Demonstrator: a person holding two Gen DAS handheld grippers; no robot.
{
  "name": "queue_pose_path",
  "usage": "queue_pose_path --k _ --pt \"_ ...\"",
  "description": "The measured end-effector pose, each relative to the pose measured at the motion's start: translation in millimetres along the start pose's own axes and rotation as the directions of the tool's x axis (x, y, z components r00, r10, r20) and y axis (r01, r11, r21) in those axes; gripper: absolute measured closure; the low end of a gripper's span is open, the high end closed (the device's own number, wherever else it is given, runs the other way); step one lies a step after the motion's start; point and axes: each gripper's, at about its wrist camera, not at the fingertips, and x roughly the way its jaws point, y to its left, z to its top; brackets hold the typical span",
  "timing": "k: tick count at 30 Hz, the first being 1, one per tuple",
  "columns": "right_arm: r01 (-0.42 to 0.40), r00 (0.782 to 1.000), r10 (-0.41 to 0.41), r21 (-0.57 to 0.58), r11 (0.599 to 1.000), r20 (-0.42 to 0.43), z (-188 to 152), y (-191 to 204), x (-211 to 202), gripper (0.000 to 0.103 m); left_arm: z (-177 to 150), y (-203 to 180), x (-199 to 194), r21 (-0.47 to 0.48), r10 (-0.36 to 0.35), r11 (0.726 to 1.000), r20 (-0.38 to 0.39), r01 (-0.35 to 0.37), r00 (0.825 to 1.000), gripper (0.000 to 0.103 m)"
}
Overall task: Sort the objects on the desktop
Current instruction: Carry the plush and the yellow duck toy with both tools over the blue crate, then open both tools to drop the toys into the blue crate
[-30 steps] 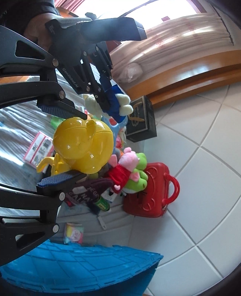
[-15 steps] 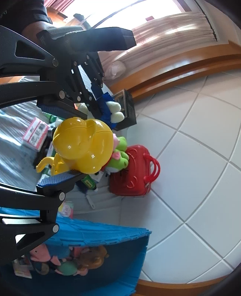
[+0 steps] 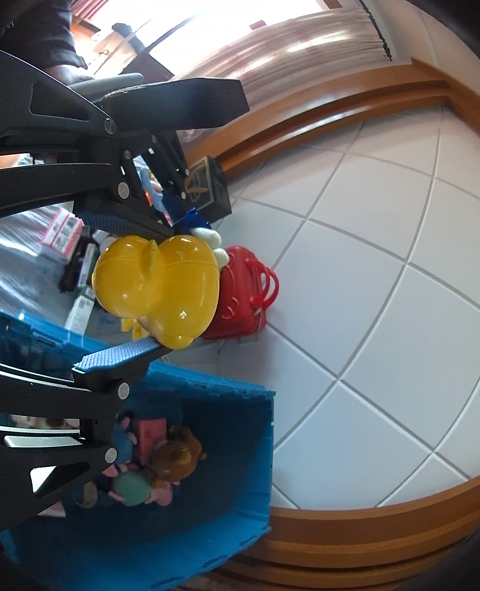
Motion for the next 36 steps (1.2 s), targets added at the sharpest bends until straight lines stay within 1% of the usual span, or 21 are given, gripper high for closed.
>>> queue_pose_path --k 5,11,18,22,28,31,33,34,35,36 --pt "0.037 0.999 -0.038 0.019 0.999 0.036 9 -24 -25 0.052 16 -26 9 0.029 -0.037 0.999 0.006 0.037 0.999 0.081" --pt "0.106 0.993 -0.109 0.051 0.993 0.054 13 -55 -46 0.052 31 -61 22 0.064 -0.087 0.994 0.006 0.087 0.996 0.081" --pt "0.181 0.982 -0.186 0.105 0.978 0.036 8 -95 -53 0.052 50 -100 33 0.104 -0.157 0.982 0.005 0.156 0.988 0.081" --pt "0.231 0.972 -0.235 0.131 0.964 0.019 6 -119 -56 0.052 56 -118 45 0.115 -0.2 0.973 -0.018 0.2 0.98 0.081" --pt "0.294 0.955 -0.296 0.164 0.942 -0.013 1 -147 -55 0.052 63 -141 60 0.121 -0.26 0.956 -0.065 0.266 0.963 0.081" --pt "0.322 0.946 -0.322 0.175 0.93 -0.027 -2 -157 -55 0.052 66 -152 67 0.124 -0.278 0.95 -0.078 0.286 0.957 0.081" --pt "0.341 0.94 -0.34 0.179 0.923 -0.036 -2 -161 -56 0.052 67 -157 71 0.127 -0.283 0.948 -0.081 0.292 0.956 0.079" --pt "0.355 0.934 -0.354 0.176 0.918 -0.041 -2 -163 -56 0.052 68 -159 74 0.127 -0.285 0.947 -0.089 0.295 0.954 0.069" --pt "0.379 0.925 -0.377 0.171 0.909 -0.047 -2 -165 -54 0.048 67 -161 78 0.127 -0.285 0.946 -0.109 0.298 0.952 0.038" --pt "0.408 0.913 -0.404 0.161 0.899 -0.057 -3 -168 -50 0.039 66 -161 82 0.123 -0.28 0.947 -0.126 0.295 0.952 0.019"
